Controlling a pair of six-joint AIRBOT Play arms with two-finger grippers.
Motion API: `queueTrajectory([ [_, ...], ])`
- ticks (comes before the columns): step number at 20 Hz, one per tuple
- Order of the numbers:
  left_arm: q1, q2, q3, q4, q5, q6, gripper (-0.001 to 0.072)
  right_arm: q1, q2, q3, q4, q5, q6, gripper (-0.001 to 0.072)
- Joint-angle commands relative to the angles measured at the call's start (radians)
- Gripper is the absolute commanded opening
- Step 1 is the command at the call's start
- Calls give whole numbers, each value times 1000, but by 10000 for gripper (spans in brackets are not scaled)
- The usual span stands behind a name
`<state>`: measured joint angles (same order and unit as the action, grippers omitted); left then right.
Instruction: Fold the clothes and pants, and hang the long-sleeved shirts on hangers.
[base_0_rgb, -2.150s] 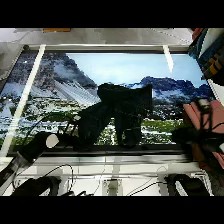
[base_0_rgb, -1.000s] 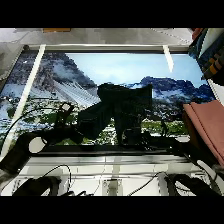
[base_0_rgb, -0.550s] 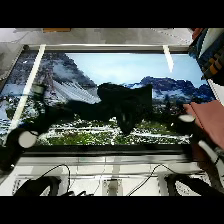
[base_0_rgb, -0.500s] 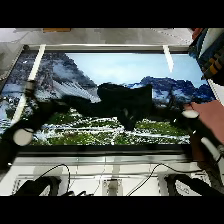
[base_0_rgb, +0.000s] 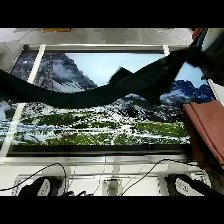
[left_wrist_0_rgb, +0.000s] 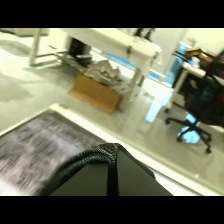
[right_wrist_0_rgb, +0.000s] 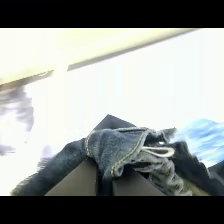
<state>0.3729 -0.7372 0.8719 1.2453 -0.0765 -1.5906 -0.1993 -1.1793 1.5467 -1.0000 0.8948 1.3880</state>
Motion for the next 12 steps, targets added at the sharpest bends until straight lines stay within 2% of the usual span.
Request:
queueTrajectory([
  [1, 101, -19, 13, 69, -180, 13, 15, -6, -3, 103, -325, 275, 32, 14],
  [2, 125, -28, 13, 146, -291, 37, 14, -6, -4, 89, -389, 372, 32, 14],
  [4, 168, -57, 10, 309, -528, 71, 15, -8, -8, 31, -420, 527, 33, 14],
  [5, 190, -76, -2, 358, -608, 97, 14, -6, -8, -11, -417, 599, 32, 15],
  [6, 214, -100, -21, 375, -665, 159, 15, -5, -7, -57, -417, 664, 32, 14],
  [8, 243, -150, -64, 375, -726, 277, 15, -5, -7, -165, -419, 780, 9, 14],
  [12, 246, -247, -113, 375, -715, 420, 15, -6, -1, -393, -419, 869, -21, 15],
])
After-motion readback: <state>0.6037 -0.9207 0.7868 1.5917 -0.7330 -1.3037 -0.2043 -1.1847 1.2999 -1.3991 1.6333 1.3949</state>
